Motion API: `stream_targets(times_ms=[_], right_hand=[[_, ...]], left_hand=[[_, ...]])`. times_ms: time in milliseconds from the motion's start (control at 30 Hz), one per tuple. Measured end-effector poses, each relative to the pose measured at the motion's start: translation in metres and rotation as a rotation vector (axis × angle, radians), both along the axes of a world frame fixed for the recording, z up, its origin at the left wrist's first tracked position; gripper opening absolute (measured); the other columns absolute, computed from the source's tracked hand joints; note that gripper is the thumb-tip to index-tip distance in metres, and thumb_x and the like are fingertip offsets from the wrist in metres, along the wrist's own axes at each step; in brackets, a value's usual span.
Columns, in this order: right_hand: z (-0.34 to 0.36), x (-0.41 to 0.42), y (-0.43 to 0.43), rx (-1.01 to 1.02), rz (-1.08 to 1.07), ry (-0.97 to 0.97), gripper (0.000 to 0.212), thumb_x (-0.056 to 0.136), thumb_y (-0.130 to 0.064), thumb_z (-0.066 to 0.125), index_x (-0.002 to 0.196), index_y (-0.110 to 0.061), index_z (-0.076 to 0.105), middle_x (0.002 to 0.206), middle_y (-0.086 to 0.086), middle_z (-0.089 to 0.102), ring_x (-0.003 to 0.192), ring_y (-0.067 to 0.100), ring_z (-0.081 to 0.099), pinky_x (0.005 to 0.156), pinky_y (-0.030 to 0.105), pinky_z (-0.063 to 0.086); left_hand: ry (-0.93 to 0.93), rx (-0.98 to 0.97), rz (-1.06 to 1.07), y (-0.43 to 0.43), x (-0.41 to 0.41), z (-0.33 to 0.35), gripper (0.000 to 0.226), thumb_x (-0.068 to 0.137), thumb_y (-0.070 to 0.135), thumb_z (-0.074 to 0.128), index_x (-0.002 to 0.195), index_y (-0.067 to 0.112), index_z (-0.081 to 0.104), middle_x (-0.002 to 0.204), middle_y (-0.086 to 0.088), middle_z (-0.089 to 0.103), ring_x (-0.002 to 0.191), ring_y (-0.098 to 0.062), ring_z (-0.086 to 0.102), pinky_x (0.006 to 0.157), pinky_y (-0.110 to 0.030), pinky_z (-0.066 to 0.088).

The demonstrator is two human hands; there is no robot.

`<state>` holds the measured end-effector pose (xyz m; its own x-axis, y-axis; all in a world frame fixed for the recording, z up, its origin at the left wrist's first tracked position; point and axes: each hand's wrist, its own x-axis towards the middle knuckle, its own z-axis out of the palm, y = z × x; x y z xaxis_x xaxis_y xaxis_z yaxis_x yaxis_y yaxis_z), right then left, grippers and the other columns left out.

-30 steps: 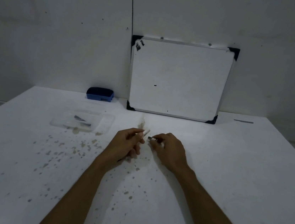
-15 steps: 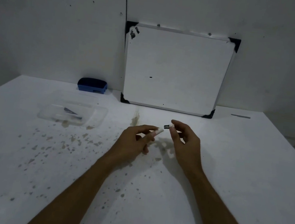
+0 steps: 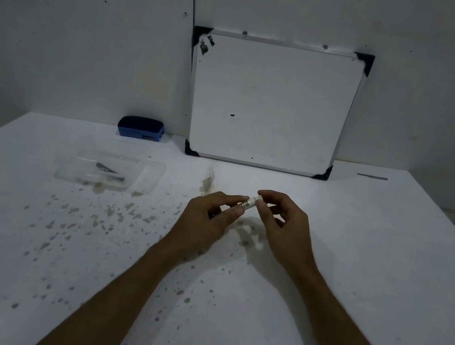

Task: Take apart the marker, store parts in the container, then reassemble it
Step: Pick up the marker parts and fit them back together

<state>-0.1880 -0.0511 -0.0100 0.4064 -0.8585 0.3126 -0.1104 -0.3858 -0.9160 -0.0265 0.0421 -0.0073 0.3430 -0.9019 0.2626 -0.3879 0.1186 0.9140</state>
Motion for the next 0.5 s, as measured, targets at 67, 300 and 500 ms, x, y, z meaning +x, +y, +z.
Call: stream_targets(times_ms=[67, 300, 500], right_hand=[[0.001, -0.002, -0.001, 0.003, 0.012, -0.016, 0.020, 0.098, -0.027, 0.065, 0.117, -0.025, 0.073, 0.109, -0.011, 0.074, 0.098, 0.009, 0.068, 0.077, 0.017, 0.057], [0.011, -0.014, -0.006, 0.217, 0.179, -0.147, 0.021, 0.097, -0.020, 0.066, 0.114, -0.015, 0.078, 0.070, 0.000, 0.066, 0.064, 0.016, 0.055, 0.065, 0.026, 0.050], [0.019, -0.018, -0.005, 0.572, 0.333, -0.216, 0.022, 0.085, -0.023, 0.072, 0.104, -0.017, 0.081, 0.087, 0.003, 0.070, 0.079, 0.014, 0.062, 0.077, 0.030, 0.058]], left_hand=[[-0.074, -0.038, 0.018, -0.002, 0.003, -0.003, 0.029, 0.095, 0.037, 0.067, 0.123, 0.036, 0.070, 0.097, 0.013, 0.073, 0.067, -0.006, 0.062, 0.064, -0.029, 0.059], [-0.223, -0.157, -0.023, -0.003, 0.016, -0.001, 0.032, 0.090, 0.027, 0.074, 0.121, 0.022, 0.073, 0.101, 0.010, 0.073, 0.081, -0.010, 0.068, 0.069, -0.029, 0.057], [-0.158, -0.075, -0.121, 0.002, 0.021, 0.007, 0.030, 0.092, 0.027, 0.071, 0.121, 0.020, 0.073, 0.098, 0.007, 0.074, 0.074, -0.017, 0.071, 0.068, -0.025, 0.059]])
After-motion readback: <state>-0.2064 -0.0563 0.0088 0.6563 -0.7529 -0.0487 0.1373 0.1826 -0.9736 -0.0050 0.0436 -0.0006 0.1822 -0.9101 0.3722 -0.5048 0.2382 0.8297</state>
